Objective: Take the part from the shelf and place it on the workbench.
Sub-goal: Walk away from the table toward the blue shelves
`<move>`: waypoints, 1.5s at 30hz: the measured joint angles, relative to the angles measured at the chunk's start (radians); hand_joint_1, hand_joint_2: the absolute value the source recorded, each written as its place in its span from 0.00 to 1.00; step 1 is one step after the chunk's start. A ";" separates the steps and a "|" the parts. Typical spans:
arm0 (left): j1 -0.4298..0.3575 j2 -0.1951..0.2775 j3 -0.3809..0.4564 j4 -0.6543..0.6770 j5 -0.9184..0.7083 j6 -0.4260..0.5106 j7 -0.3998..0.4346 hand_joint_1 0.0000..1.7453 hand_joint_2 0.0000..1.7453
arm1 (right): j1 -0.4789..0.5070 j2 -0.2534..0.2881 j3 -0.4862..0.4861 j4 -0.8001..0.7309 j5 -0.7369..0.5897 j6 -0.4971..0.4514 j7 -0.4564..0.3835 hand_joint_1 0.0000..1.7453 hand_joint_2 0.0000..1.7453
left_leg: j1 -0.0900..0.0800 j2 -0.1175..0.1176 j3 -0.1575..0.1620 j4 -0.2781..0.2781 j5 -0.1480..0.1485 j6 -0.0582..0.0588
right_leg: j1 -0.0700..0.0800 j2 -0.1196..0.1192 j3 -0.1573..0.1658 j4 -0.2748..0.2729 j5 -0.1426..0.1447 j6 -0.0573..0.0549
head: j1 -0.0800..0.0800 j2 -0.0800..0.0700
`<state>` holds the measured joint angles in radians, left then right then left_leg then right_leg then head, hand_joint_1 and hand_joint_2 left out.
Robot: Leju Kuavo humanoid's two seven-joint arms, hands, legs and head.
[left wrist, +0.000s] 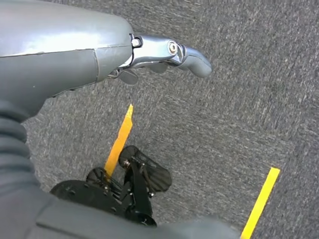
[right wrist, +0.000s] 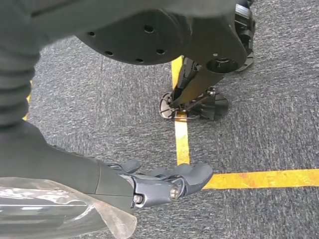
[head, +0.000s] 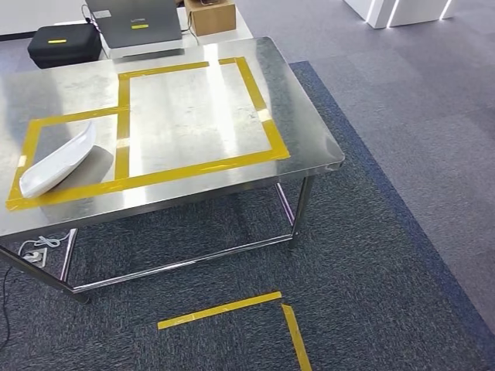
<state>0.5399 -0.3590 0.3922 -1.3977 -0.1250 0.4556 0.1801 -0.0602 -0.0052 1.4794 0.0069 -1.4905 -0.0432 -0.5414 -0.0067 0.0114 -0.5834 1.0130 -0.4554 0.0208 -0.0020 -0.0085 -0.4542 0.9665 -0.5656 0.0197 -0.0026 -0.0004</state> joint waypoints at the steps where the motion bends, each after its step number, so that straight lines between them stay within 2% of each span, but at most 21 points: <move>1: 0.000 0.000 0.000 0.001 0.000 -0.001 0.000 0.00 0.00 | 0.000 0.000 -0.001 0.000 0.000 0.000 0.000 0.00 0.00 | 0.000 0.000 0.000 0.000 0.000 0.000 | 0.000 0.000 0.000 0.000 0.000 0.000 | 0.000 0.000; 9: 0.000 0.000 -0.004 0.004 0.000 -0.002 0.000 0.00 0.00 | 0.000 -0.003 -0.001 0.000 0.000 -0.003 -0.002 0.00 0.00 | 0.000 0.000 0.000 0.000 0.000 0.000 | 0.000 0.000 0.000 0.000 0.000 0.000 | 0.000 0.000; 13: 0.000 0.000 -0.005 0.005 -0.002 -0.002 0.000 0.00 1.00 | 0.000 -0.003 -0.002 0.000 0.000 -0.003 -0.007 0.00 1.00 | 0.000 0.000 0.000 0.000 0.000 0.000 | 0.000 0.000 0.000 0.000 0.000 0.000 | 0.000 0.000; 15: 0.002 0.000 -0.007 0.005 -0.011 -0.011 0.000 0.00 1.00 | 0.000 -0.004 -0.002 0.000 0.000 -0.003 -0.009 0.00 1.00 | 0.000 0.000 0.000 0.000 0.000 0.000 | 0.000 0.000 0.000 0.000 0.000 0.000 | 0.000 0.000; 19: 0.004 0.000 -0.011 0.005 -0.012 -0.036 -0.010 0.00 0.00 | 0.001 -0.008 -0.012 0.000 0.000 0.021 -0.012 0.00 0.00 | 0.000 0.000 0.000 0.000 0.000 0.000 | 0.000 0.000 0.000 0.000 0.000 0.000 | 0.000 0.000; 25: 0.004 0.000 -0.015 0.005 0.051 -0.020 -0.043 0.00 0.00 | 0.001 -0.014 -0.042 0.000 0.000 0.027 -0.031 0.00 0.00 | 0.000 0.000 0.000 0.000 0.000 0.000 | 0.000 0.000 0.000 0.000 0.000 0.000 | 0.000 0.000; 34: 0.003 0.000 -0.019 0.005 0.065 -0.010 -0.051 0.00 0.00 | 0.001 -0.023 -0.057 0.000 0.000 0.024 -0.041 0.00 0.00 | 0.000 0.000 0.000 0.000 0.000 0.000 | 0.000 0.000 0.000 0.000 0.000 0.000 | 0.000 0.000; 38: 0.001 0.000 -0.019 0.006 0.059 -0.003 -0.052 0.00 1.00 | 0.001 -0.023 -0.059 0.000 0.000 0.020 -0.040 0.00 1.00 | 0.000 0.000 0.000 0.000 0.000 0.000 | 0.000 0.000 0.000 0.000 0.000 0.000 | 0.000 0.000; 39: 0.001 0.000 -0.019 0.007 0.051 -0.009 -0.051 0.00 1.00 | 0.001 -0.023 -0.059 0.000 0.000 0.017 -0.038 0.00 1.00 | 0.000 0.000 0.000 0.000 0.000 0.000 | 0.000 0.000 0.000 0.000 0.000 0.000 | 0.000 0.000; 43: -0.001 0.001 -0.017 0.012 0.009 -0.064 -0.061 0.00 0.00 | 0.001 -0.023 -0.062 0.000 0.000 0.004 -0.034 0.00 0.00 | 0.000 0.000 0.000 0.000 0.000 0.000 | 0.000 0.000 0.000 0.000 0.000 0.000 | 0.000 0.000; 45: -0.005 0.001 -0.015 0.015 0.013 -0.071 -0.075 0.00 0.00 | 0.001 -0.023 -0.065 0.000 0.000 0.011 -0.039 0.00 0.00 | 0.000 0.000 0.000 0.000 0.000 0.000 | 0.000 0.000 0.000 0.000 0.000 0.000 | 0.000 0.000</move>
<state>0.5351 -0.3578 0.3769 -1.3824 -0.1124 0.3848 0.1048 -0.0596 -0.0282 1.4142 0.0069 -1.4907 -0.0326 -0.5809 -0.0067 0.0113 -0.5838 1.0132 -0.4554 0.0208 -0.0020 -0.0084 -0.4544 0.9665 -0.5656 0.0198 -0.0023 -0.0004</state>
